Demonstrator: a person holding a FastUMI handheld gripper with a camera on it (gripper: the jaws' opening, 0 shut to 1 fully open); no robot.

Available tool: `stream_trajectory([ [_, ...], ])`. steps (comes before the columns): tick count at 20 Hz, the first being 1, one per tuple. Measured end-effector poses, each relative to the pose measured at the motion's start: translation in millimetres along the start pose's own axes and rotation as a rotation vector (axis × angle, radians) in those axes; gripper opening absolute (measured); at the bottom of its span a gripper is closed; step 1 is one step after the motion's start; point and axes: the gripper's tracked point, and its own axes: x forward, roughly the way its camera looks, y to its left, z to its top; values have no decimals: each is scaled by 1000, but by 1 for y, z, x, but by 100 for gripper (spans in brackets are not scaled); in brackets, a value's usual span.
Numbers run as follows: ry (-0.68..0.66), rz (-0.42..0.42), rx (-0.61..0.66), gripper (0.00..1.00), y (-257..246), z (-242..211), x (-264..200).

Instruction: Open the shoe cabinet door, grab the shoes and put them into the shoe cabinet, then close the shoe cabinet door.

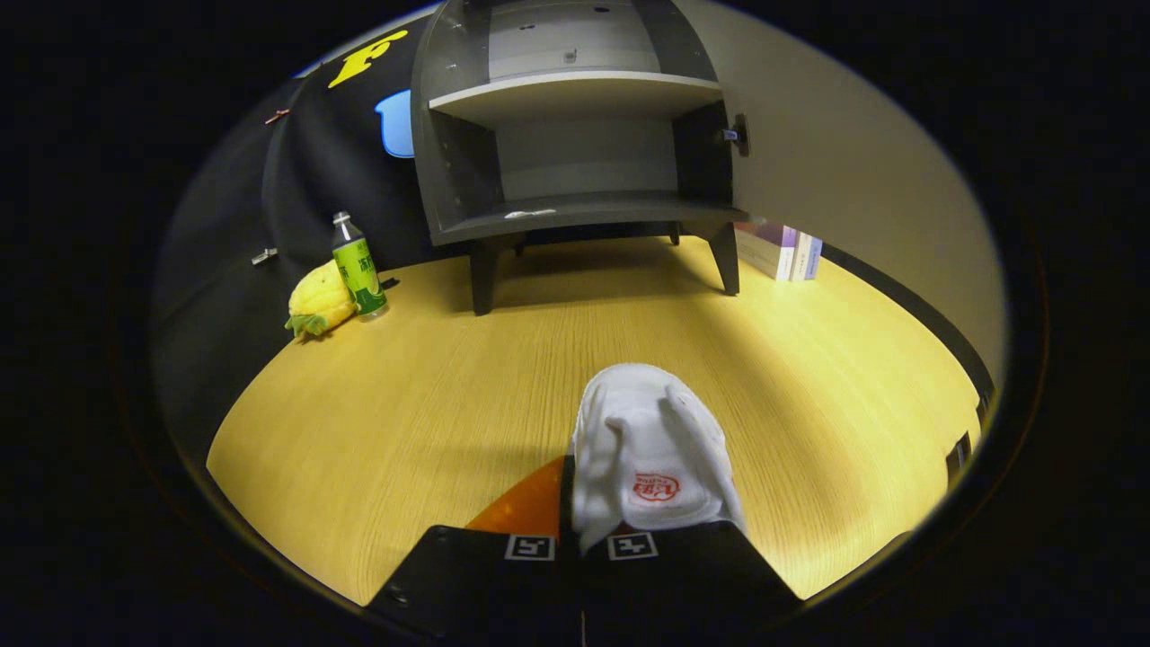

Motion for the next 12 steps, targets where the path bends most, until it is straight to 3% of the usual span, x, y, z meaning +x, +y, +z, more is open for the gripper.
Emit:
stream_trajectory([
  [6,-19,29,8,7,-2,39,-27],
  [12,-102,47,24,7,11,134,-75],
])
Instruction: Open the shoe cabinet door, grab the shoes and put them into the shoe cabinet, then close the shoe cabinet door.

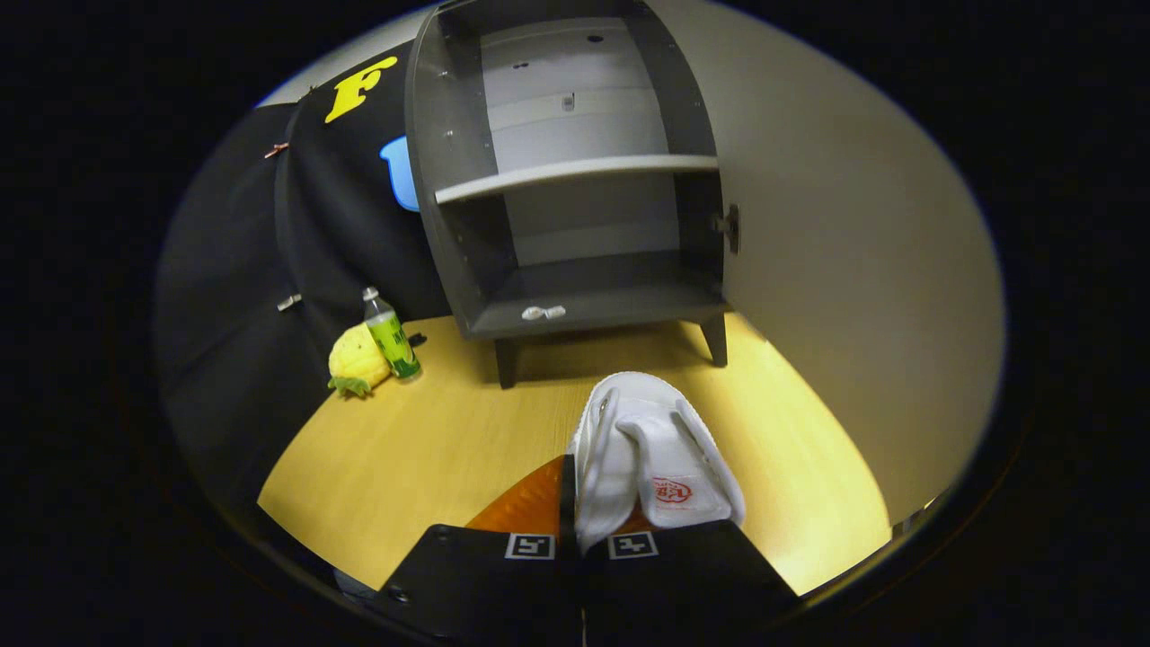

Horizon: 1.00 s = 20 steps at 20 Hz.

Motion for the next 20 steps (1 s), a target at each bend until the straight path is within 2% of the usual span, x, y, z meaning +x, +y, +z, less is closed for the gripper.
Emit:
stream_trajectory([
  [5,-92,35,-19,7,23,104,-27],
  [9,-149,31,-40,6,31,187,-26],
  [15,-209,31,-108,6,45,285,19],
  [20,-187,35,-119,6,54,333,86],
])
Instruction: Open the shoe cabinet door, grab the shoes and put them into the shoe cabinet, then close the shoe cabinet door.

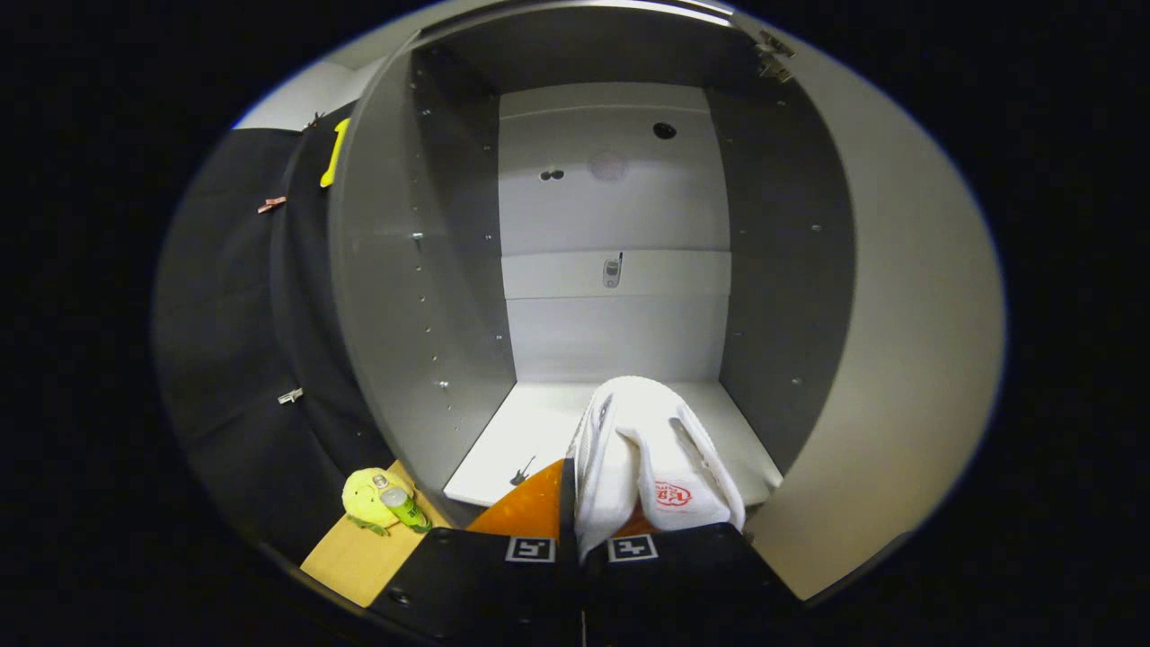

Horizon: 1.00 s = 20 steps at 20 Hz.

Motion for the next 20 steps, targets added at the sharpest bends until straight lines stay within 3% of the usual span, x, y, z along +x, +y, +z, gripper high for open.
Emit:
stream_trajectory([
  [10,43,-66,-104,6,-19,5,144],
  [20,159,-84,-105,6,-29,-40,206],
])
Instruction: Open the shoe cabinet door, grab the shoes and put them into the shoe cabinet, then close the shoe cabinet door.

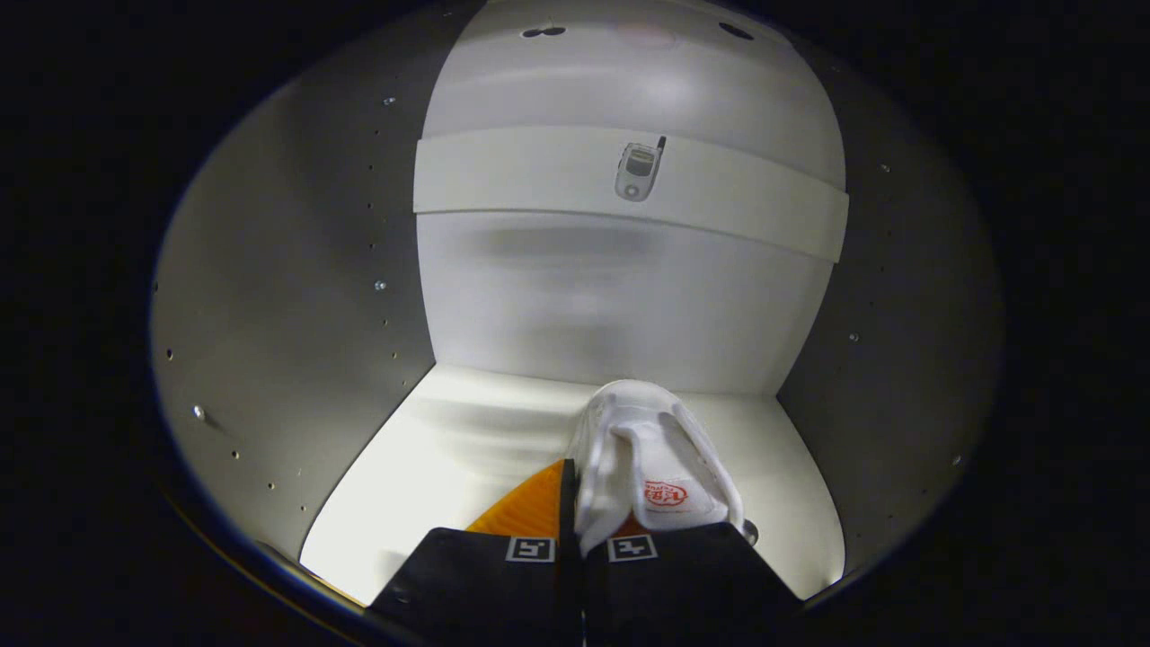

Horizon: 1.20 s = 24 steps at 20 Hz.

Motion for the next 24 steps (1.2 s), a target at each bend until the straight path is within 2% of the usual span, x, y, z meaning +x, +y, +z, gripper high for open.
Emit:
stream_trajectory([
  [4,11,-16,-4,10,-2,-3,-2],
  [7,36,8,36,15,3,-6,-11],
  [9,35,32,55,24,6,-6,-15],
  [10,30,40,57,34,6,-6,-20],
  [11,23,43,52,39,6,-5,-26],
  [13,11,59,47,57,9,-3,-40],
  [14,15,73,43,72,12,-6,-47],
  [15,12,81,38,81,15,-7,-57],
  [16,5,83,36,94,15,-7,-64],
  [19,-26,80,70,98,14,-5,-96],
  [24,-158,37,109,99,-4,9,-167],
])
